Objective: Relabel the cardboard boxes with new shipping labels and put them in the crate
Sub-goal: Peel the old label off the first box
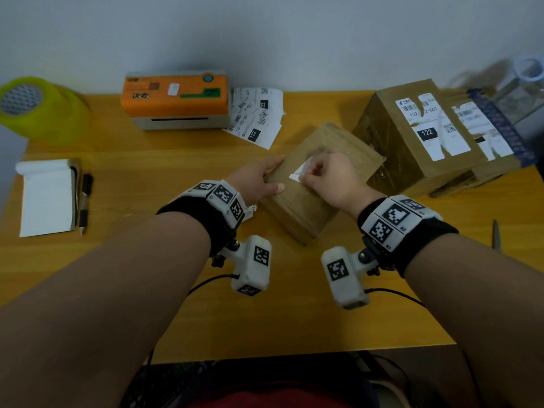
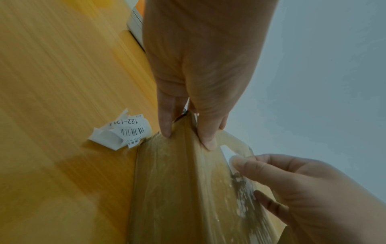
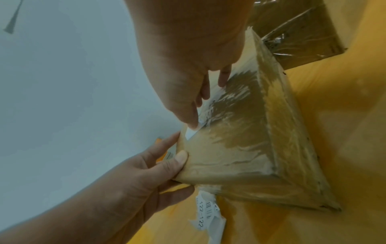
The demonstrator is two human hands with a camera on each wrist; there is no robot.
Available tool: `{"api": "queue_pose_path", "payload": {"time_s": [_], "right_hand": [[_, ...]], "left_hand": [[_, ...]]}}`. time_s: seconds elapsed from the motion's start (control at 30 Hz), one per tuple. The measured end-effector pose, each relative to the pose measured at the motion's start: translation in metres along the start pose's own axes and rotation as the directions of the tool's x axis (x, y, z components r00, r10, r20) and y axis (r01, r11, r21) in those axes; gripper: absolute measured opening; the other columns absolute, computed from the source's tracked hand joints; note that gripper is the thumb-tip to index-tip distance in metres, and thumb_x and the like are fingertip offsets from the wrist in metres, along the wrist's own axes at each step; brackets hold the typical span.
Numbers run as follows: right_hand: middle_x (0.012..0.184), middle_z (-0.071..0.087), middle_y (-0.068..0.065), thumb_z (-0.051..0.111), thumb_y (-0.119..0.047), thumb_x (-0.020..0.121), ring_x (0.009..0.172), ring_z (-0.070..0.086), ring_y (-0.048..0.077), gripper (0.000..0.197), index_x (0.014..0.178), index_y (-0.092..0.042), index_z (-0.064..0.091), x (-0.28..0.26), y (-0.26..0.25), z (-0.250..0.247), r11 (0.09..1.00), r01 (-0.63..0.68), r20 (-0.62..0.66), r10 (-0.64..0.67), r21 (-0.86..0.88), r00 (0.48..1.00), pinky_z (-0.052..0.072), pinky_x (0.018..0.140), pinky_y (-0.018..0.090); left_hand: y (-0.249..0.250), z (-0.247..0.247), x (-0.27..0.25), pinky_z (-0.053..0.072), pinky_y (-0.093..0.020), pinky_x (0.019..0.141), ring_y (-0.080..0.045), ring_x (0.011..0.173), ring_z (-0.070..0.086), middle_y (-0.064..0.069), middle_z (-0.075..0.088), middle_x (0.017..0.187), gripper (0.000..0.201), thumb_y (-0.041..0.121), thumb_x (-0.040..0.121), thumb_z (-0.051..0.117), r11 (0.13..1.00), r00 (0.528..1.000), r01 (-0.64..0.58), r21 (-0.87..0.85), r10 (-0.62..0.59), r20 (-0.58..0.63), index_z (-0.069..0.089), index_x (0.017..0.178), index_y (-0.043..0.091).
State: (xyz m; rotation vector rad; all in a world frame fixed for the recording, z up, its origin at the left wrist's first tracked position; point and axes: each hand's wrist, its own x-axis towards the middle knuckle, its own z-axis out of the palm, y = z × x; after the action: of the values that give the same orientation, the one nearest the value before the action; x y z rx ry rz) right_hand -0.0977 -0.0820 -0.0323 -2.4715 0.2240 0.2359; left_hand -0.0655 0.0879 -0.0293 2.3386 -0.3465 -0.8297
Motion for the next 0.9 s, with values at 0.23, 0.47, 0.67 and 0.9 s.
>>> {"api": "queue_pose_path", "payload": {"time_s": [0.23, 0.47, 0.67, 0.9], "right_hand": [[0.065, 0.061, -0.002, 0.071, -0.018, 0.082, 0.059, 0.052, 0.005, 0.026, 0.058, -0.019, 0.06, -0.001, 0.005, -0.006, 0.98, -0.016, -0.018, 0.02, 0.2, 1.0, 0.045, 0.062, 0.021], [0.063, 0.061, 0.002, 0.069, -0.016, 0.084, 0.056, 0.052, 0.007, 0.027, 0.059, -0.017, 0.059, -0.004, 0.01, -0.007, 0.963, -0.038, -0.044, 0.052, 0.268, 0.998, 0.042, 0.051, 0.013], [0.074, 0.063, 0.003, 0.066, -0.016, 0.086, 0.066, 0.055, 0.011, 0.025, 0.063, -0.019, 0.057, -0.009, 0.014, -0.007, 0.93, -0.056, -0.101, 0.099, 0.362, 0.99, 0.043, 0.057, 0.013], [0.082, 0.065, 0.001, 0.062, -0.022, 0.089, 0.078, 0.06, 0.014, 0.01, 0.081, -0.016, 0.062, 0.005, 0.022, -0.027, 0.871, -0.108, -0.179, 0.218, 0.479, 0.959, 0.052, 0.08, 0.033]], "left_hand": [[0.0, -0.001, 0.0, 0.036, -0.025, 0.095, -0.02, 0.131, 0.041, -0.003, 0.04, 0.146, 0.065, 0.026, 0.091, 0.058, 1.0, 1.0, -0.001, -0.009, 0.001, 0.002, 0.025, 0.147, 0.03], [0.0, 0.0, 0.0, 0.036, -0.027, 0.097, -0.021, 0.13, 0.041, -0.004, 0.039, 0.146, 0.066, 0.026, 0.092, 0.058, 1.0, 1.0, 0.008, -0.02, -0.008, 0.008, 0.024, 0.148, 0.03], [0.001, 0.0, -0.001, 0.035, -0.032, 0.102, -0.021, 0.132, 0.039, -0.002, 0.036, 0.149, 0.065, 0.028, 0.092, 0.057, 1.0, 1.0, 0.002, 0.014, -0.002, 0.008, 0.022, 0.148, 0.031], [-0.001, 0.0, -0.001, 0.037, -0.027, 0.094, -0.021, 0.129, 0.042, -0.002, 0.039, 0.146, 0.065, 0.028, 0.092, 0.057, 1.0, 1.0, -0.001, -0.001, 0.001, 0.007, 0.024, 0.148, 0.032]]}}
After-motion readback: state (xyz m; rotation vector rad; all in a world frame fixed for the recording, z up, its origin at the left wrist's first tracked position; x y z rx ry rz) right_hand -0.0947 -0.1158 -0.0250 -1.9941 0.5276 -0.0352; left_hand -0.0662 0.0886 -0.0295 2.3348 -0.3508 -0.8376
